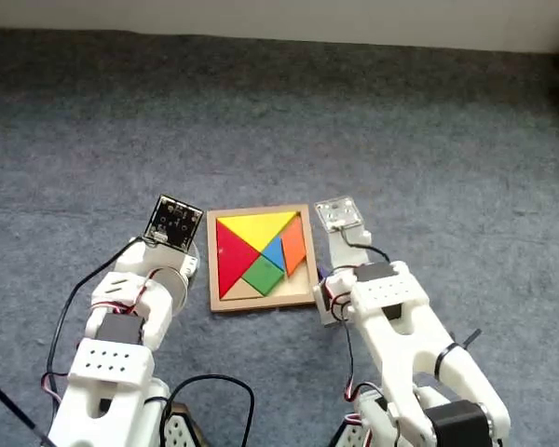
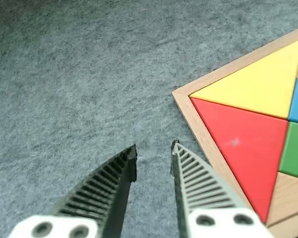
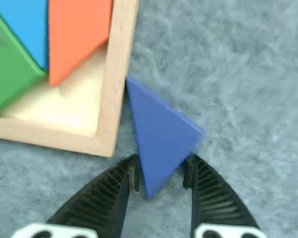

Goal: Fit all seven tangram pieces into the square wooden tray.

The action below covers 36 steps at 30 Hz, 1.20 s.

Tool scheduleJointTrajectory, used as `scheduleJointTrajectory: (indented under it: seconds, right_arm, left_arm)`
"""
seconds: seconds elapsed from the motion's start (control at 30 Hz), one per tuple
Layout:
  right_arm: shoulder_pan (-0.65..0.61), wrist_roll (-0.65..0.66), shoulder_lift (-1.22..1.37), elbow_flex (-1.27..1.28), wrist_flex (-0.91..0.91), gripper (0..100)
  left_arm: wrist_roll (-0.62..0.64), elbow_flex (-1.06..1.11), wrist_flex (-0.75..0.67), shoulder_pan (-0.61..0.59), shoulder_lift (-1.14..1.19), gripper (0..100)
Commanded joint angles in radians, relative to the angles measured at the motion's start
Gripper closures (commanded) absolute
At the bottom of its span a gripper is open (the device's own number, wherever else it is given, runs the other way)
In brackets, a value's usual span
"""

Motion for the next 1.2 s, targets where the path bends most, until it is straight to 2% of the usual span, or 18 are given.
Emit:
scheduleJointTrajectory:
  seconds: [0.0, 0.33, 0.57, 0.8, 0.93, 1.17]
  right_arm:
    - [0.047, 0.031, -0.001, -0.027, 0.062, 85.3]
    - [0.051, 0.031, -0.001, -0.073, 0.047, 84.8]
    - [0.025, 0.031, 0.01, -0.143, 0.051, 72.6]
    - [-0.015, 0.032, 0.021, -0.165, 0.045, 72.4]
    - [-0.039, 0.118, 0.105, -0.197, 0.038, 72.4]
    - [-0.039, 0.123, 0.246, -0.308, 0.038, 72.4]
  left_arm:
    - [0.005, -0.007, -0.015, 0.007, -0.016, 87]
    - [0.005, -0.007, -0.017, 0.007, -0.016, 87]
    - [0.005, -0.007, -0.017, 0.007, -0.016, 87]
    - [0.005, -0.007, -0.017, 0.007, -0.016, 87]
    - [0.005, -0.007, -0.017, 0.007, -0.016, 87]
    - [0.005, -0.007, -0.017, 0.007, -0.016, 87]
